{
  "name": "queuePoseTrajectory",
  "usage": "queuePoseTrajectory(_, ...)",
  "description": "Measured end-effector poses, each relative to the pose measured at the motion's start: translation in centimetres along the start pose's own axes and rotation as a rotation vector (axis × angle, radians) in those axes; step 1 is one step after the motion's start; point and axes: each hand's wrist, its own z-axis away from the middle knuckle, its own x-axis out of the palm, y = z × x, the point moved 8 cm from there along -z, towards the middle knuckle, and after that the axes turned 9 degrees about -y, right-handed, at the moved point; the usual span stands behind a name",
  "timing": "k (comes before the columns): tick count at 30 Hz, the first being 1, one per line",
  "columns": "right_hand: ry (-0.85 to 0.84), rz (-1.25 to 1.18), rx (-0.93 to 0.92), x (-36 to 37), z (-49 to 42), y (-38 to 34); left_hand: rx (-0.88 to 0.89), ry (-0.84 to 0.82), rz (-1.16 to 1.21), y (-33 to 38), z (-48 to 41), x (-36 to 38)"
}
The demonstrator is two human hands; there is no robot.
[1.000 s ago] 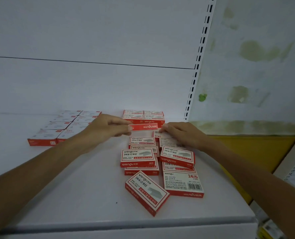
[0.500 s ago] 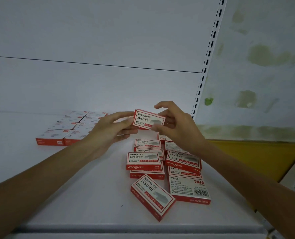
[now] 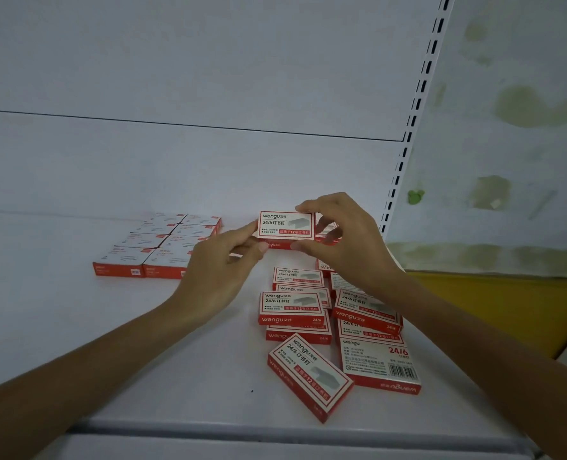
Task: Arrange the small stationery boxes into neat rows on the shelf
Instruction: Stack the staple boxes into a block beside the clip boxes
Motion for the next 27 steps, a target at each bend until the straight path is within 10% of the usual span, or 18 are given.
queuePoseTrajectory(19, -0.003, 0.029, 0.176, 0.9, -2.0, 2.5, 0.020, -0.227, -0.203, -1.4, -0.6, 1.1)
queuePoseTrajectory(27, -0.351, 0.167, 0.345, 4.2, -2.4, 6.0, -0.040, -0.482, -0.187, -2.8, -1.0, 3.7)
